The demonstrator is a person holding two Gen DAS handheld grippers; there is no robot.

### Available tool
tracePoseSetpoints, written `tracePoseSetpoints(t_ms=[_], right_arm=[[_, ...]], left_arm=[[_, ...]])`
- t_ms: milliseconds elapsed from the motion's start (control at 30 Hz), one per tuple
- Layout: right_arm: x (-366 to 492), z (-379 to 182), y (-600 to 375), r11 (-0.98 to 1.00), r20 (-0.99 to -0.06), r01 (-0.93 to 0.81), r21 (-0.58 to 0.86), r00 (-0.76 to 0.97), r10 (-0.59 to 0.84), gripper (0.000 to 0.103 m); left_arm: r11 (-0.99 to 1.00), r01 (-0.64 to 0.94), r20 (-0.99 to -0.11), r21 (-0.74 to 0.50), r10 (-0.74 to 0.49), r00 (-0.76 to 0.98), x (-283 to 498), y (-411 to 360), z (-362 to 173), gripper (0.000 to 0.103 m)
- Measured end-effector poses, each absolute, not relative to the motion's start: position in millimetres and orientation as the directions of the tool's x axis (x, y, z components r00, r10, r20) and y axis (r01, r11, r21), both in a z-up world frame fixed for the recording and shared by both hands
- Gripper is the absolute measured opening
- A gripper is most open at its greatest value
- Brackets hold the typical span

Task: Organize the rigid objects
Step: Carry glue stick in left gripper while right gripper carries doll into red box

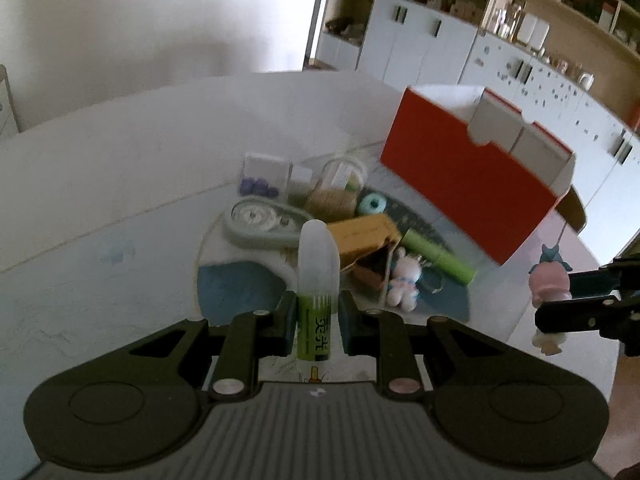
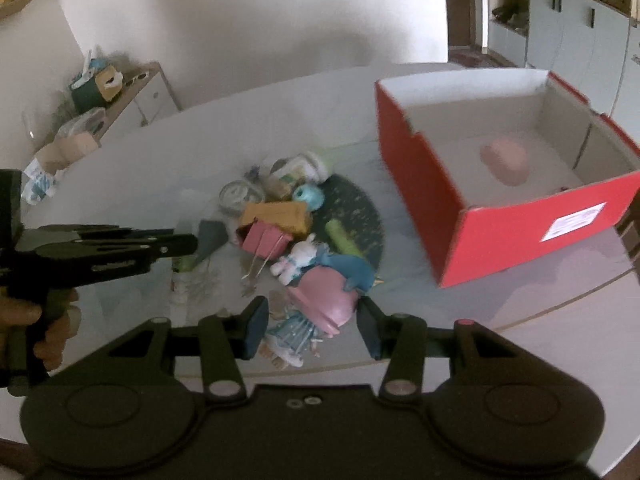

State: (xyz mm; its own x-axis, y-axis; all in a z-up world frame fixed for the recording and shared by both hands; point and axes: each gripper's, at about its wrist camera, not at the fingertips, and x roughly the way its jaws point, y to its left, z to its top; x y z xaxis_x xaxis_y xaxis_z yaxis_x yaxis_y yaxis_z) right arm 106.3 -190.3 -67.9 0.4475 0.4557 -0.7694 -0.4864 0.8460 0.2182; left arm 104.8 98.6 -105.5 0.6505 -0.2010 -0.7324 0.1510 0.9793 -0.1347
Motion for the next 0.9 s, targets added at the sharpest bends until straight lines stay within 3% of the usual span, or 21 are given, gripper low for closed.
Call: tracePoseSetpoints(t_ms=[467,900], right_arm=[[151,-28,-251,0.859,-0.709,-0.483,0.169,0.546,0.446,0.048],[215,-26,-302,0.868,-0.690,-0.478,0.137,0.582,0.430,0.048]], left_arm=[[0.969,0.194,-0.658,-0.154,-0.246,0.712,115,51,-41,0.017],[0.965,0.195,-0.605,-0.173,-0.261,0.752,152,-1,-2,0.017]])
